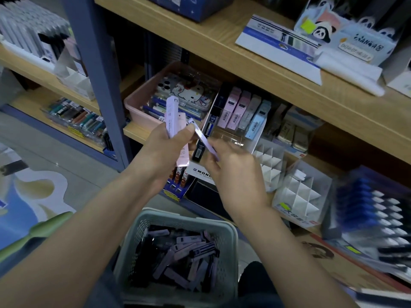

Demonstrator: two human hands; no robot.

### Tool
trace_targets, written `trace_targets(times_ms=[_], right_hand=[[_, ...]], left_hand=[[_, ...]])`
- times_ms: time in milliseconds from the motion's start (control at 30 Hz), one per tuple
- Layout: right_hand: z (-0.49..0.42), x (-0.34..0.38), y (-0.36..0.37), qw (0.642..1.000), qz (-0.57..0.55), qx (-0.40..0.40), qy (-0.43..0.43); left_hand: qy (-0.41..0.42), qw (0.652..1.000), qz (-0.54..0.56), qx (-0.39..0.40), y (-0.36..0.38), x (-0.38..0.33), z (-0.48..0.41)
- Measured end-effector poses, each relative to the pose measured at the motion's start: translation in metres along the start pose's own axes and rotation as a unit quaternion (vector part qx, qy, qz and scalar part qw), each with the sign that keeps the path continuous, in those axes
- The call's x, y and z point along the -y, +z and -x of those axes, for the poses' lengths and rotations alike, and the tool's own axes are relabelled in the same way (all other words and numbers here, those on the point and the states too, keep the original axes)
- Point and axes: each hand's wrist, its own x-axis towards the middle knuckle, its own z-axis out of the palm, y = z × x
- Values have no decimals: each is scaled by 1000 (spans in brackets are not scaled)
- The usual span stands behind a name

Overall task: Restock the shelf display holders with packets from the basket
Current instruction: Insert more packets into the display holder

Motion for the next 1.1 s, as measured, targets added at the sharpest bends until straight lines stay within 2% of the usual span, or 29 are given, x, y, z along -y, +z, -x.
trace_targets(times_ms=[167, 200, 267, 367, 433, 467, 500, 600, 700, 767, 833, 967, 1100], right_hand=[[11, -1, 8, 998, 34, -3, -50], [13, -1, 9, 999, 6, 1, -44], [12, 0, 6, 991, -128, 26, 28], [6, 5, -1, 930, -324, 89, 152], [0, 5, -6, 877, -415, 113, 215], [-2, 3, -8, 862, -435, 116, 234], [-4, -1, -10, 864, -428, 119, 236], [-6, -14, -12, 904, -340, 176, 192], [-8, -23, -15, 906, -312, 215, 190], [-10, -31, -17, 905, -312, 183, 225], [-13, -39, -18, 910, -321, 109, 239], [-20, -56, -20, 943, -256, -44, 208], [-29, -64, -18, 954, -195, -121, 194]], left_hand=[[14, 1000, -3, -24, 4, 2, -2], [12, 1000, -4, -27, 4, 2, -3], [11, 999, -5, -42, 5, 3, -4], [9, 998, -12, -58, 4, 5, -6], [7, 999, -29, -42, 3, 5, -8], [7, 999, -40, -31, 2, 5, -9], [5, 999, -52, -15, 1, 5, -9], [2, 994, -101, 38, 1, 8, -6], [8, 991, -118, 55, 0, 9, -5], [3, 993, -108, 46, -2, 9, -8], [-11, 995, -97, 27, -5, 12, -12], [-9, 995, -95, -3, -6, 14, -17], [2, 997, -76, 5, -3, 13, -16]])
